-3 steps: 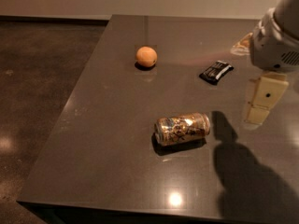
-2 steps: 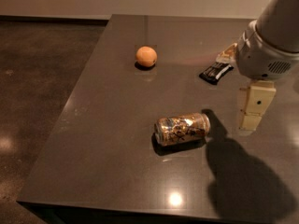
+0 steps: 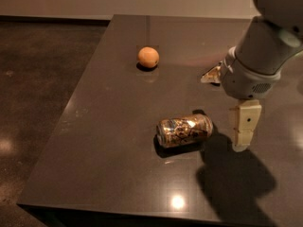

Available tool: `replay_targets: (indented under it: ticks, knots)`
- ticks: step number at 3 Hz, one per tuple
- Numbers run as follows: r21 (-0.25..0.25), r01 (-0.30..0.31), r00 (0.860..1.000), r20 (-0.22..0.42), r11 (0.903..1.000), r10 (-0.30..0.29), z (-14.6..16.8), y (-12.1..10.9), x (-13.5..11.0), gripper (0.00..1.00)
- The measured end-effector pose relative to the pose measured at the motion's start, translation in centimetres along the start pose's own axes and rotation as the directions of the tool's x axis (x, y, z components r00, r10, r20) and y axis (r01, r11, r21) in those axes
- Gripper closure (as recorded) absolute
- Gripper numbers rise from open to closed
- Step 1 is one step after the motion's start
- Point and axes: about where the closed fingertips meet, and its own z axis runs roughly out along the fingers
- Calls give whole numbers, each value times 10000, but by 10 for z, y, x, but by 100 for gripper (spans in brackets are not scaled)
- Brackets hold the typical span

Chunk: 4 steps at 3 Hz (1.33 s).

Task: Place orange can upright

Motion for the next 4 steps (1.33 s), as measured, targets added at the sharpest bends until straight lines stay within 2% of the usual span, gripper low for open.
replay_targets:
  ticks: [1,2,3,4]
  knots:
    - [-390,522,9986,-43,9979,-524,20,5,-2,0]
    - [-722,774,9970,1,9944,-776,35,12,-9,0]
    - [-971,801,9968,104,9921,-794,42,18,-20,0]
    - [-907,642,9978,189,9938,-627,44,20,-30,0]
